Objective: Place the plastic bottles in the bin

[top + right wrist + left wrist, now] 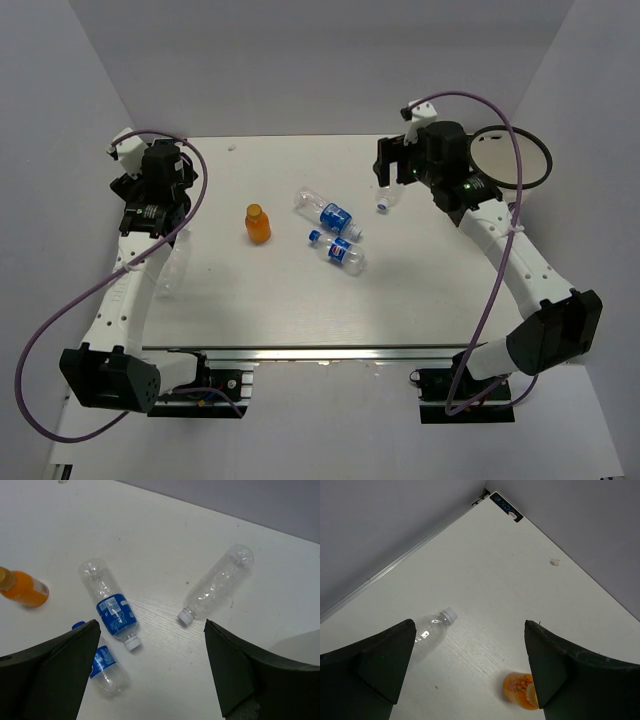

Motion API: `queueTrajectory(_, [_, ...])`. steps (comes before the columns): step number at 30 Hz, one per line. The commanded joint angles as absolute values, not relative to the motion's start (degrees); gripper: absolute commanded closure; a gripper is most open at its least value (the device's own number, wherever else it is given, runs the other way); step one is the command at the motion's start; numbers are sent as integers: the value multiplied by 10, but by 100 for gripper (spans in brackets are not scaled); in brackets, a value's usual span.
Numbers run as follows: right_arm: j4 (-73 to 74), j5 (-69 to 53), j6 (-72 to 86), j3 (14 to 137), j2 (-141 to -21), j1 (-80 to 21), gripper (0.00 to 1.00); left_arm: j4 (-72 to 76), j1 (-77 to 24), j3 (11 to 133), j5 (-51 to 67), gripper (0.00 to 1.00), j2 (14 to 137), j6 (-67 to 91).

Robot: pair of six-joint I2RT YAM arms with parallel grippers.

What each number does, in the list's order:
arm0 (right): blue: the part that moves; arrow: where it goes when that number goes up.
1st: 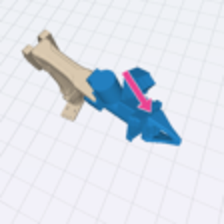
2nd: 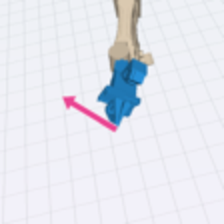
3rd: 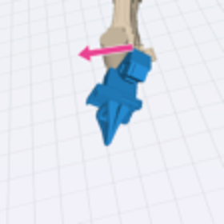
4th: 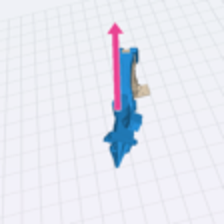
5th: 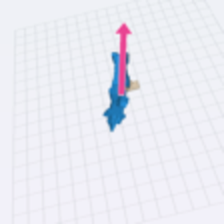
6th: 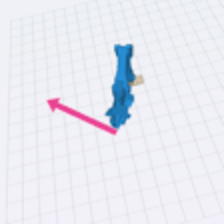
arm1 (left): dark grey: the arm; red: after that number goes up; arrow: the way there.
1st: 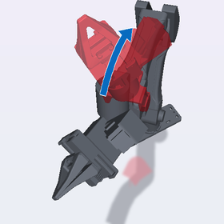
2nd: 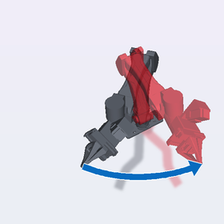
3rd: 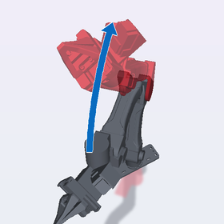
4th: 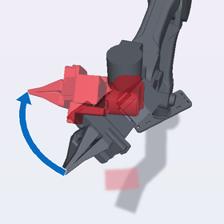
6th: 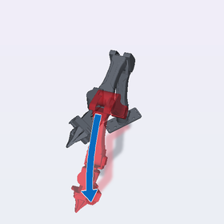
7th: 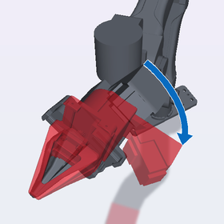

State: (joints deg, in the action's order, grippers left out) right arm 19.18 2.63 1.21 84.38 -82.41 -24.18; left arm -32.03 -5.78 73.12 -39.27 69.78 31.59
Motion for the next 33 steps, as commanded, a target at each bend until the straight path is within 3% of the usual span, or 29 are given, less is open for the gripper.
queueTrajectory(1, [139,-25,4,782,-804,-244,11,-331,-56,722,-396,2,661,325])
queueTrajectory(4, [166,-17,11,811,-856,-244,11,-326,-57,687,-402,2,635,332])
queueTrajectory(11, [238,271,76,932,-999,-250,11,-397,-56,677,-440,2,642,362])
queueTrajectory(17, [244,389,147,1020,-1143,-250,11,-404,-51,657,-427,2,654,360])
queueTrajectory(22, [289,361,187,1143,-1278,-226,11,-405,-48,668,-417,2,668,345])
queueTrajectory(29, [286,354,206,1182,-1361,-211,11,-418,-49,673,-416,2,646,339])
queueTrajectory(31, [274,332,211,1165,-1363,-206,14,-419,-49,671,-409,2,635,339])
queueTrajectory(33, [263,312,201,1153,-1366,-199,37,-425,-49,677,-395,2,631,338])
